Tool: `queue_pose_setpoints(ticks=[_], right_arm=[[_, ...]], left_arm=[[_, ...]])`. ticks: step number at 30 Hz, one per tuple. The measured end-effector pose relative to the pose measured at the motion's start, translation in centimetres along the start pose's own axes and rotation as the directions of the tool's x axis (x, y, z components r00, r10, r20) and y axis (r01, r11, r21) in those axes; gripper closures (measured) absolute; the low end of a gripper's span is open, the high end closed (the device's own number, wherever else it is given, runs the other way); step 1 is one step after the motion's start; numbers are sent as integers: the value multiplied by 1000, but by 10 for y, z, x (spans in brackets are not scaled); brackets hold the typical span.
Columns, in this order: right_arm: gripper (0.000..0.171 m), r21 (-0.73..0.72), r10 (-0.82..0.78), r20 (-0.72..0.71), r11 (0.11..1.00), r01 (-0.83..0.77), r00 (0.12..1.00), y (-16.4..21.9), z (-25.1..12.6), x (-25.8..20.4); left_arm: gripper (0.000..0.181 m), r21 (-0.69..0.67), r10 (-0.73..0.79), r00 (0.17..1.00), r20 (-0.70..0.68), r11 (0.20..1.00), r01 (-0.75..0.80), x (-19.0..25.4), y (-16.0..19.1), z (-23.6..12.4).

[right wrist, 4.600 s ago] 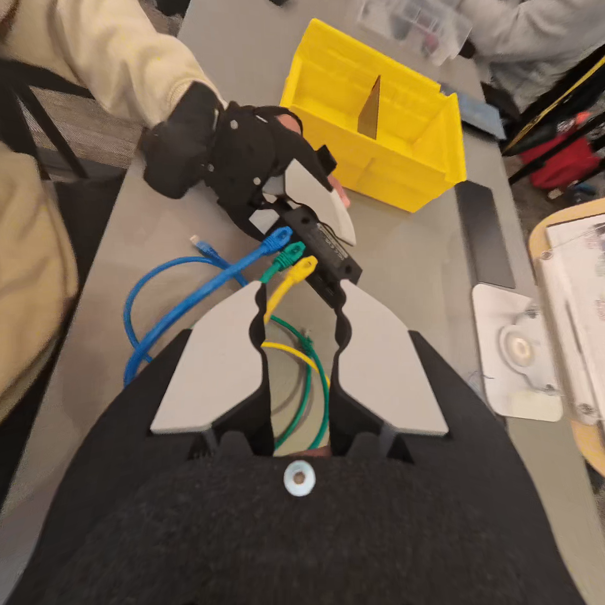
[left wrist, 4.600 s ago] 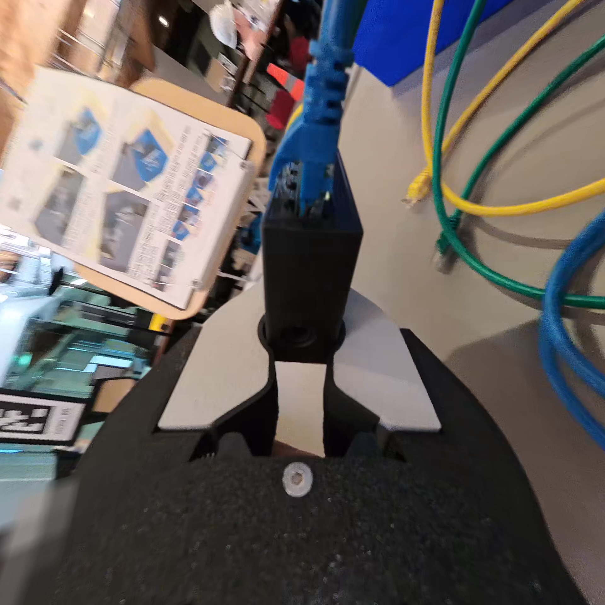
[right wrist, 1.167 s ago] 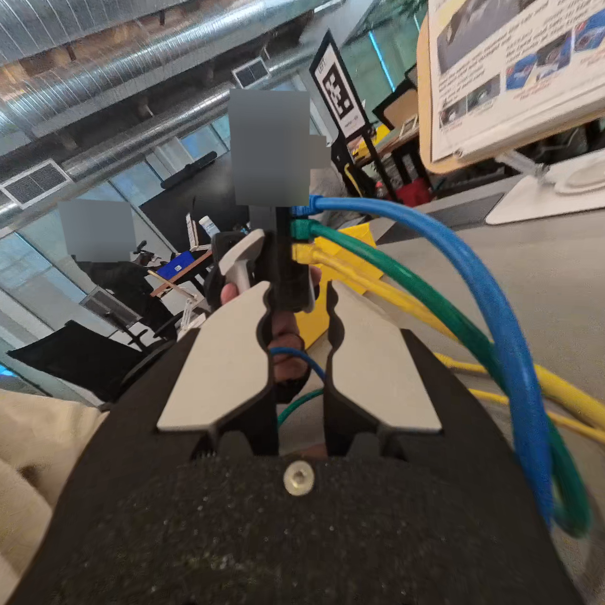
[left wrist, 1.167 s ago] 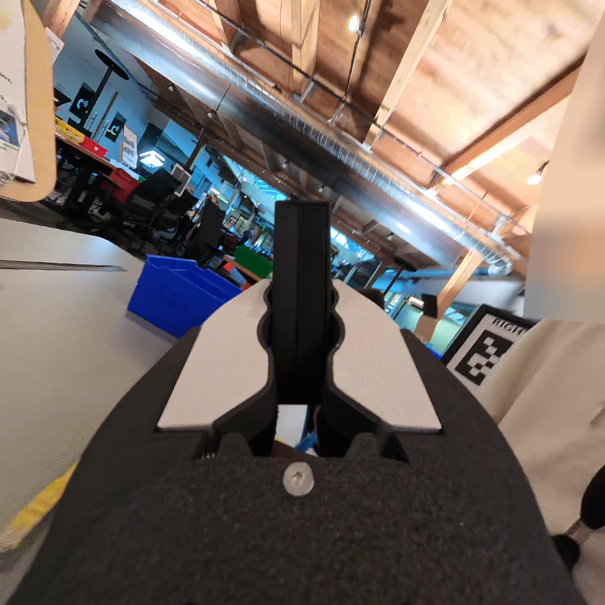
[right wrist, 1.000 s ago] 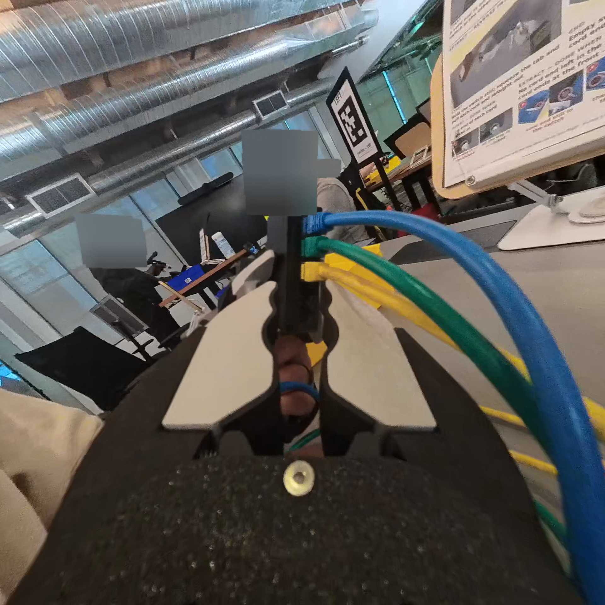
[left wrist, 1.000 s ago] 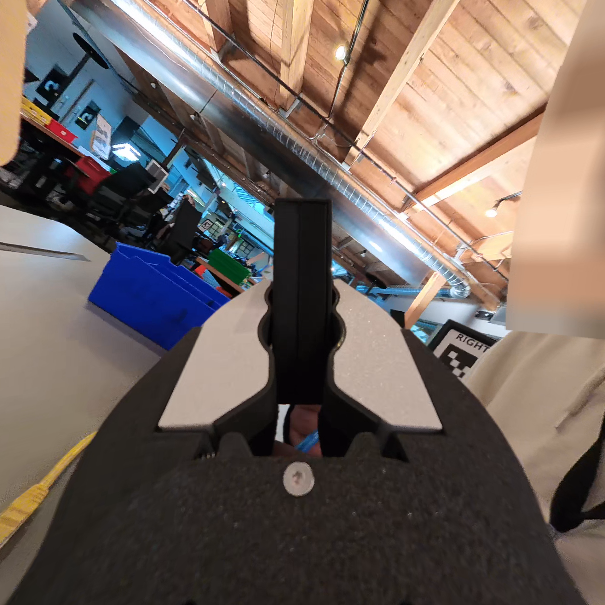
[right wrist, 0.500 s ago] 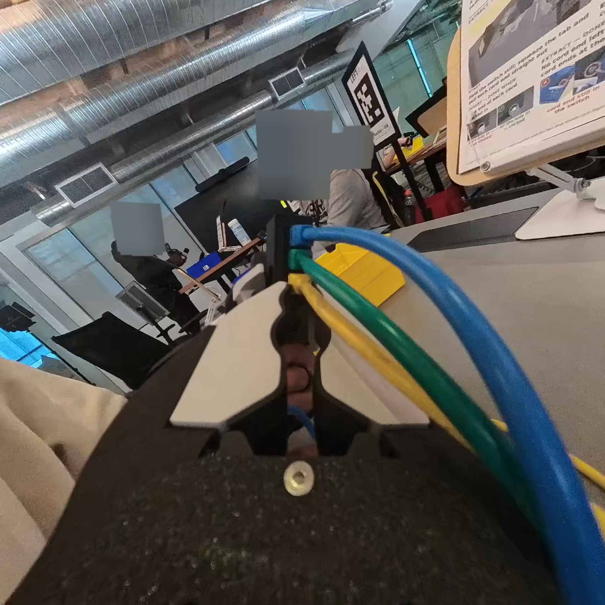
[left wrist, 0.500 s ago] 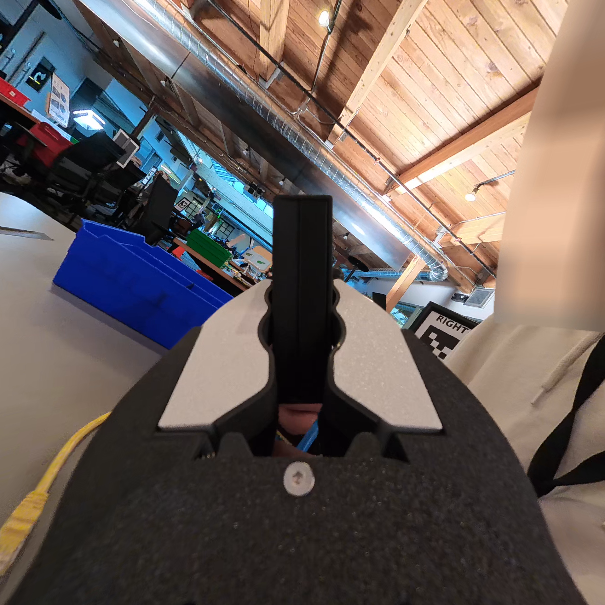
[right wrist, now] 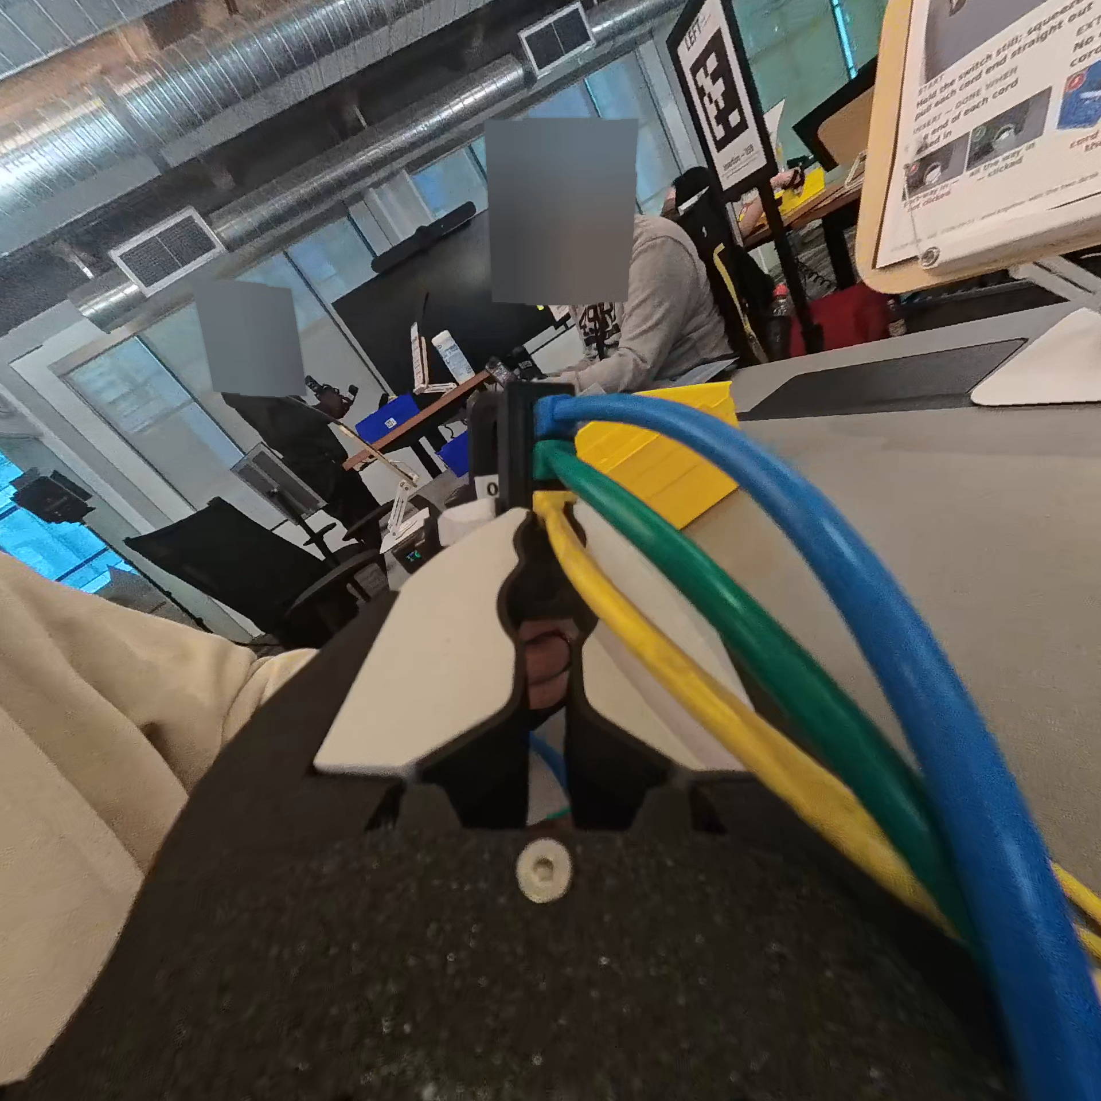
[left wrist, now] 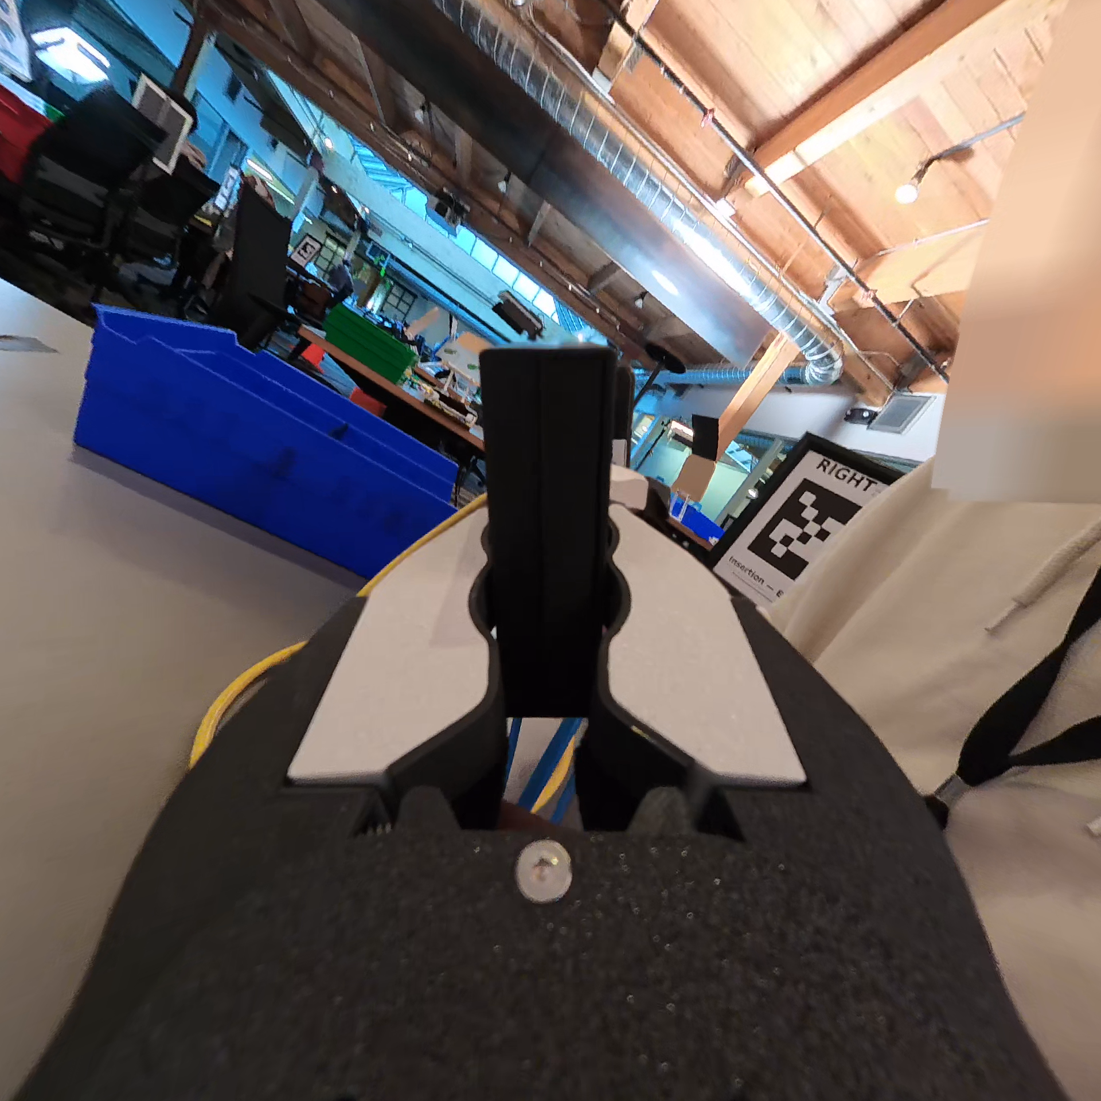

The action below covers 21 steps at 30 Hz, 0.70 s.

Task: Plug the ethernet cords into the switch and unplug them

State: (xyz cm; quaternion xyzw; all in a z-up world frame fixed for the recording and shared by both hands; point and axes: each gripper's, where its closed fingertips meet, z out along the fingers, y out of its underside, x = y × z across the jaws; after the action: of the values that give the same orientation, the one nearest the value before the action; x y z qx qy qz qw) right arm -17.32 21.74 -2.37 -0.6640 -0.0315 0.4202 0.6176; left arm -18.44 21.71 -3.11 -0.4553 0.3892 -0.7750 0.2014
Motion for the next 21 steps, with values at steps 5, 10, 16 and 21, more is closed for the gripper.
queue_pose_setpoints(ticks=[5, 10, 16, 21], right_arm=[[162, -24, 26, 18, 999, -26, 999, 3, -1, 2], [162, -51, 14, 49, 999, -11, 999, -4, 3, 3], [158, -32, -82, 43, 996, 84, 996, -14, 2, -2], [160, -58, -91, 41, 994, 93, 995, -12, -1, 1]], left_arm=[[151, -101, 25, 1000, 18, 995, -23, -2, 12, 1], [152, -258, 104, 993, 57, 962, -86, -5, 37, 7], [152, -267, 101, 995, 17, 959, -93, 4, 32, 8], [152, -200, 43, 999, 6, 979, -41, 4, 29, 9]])
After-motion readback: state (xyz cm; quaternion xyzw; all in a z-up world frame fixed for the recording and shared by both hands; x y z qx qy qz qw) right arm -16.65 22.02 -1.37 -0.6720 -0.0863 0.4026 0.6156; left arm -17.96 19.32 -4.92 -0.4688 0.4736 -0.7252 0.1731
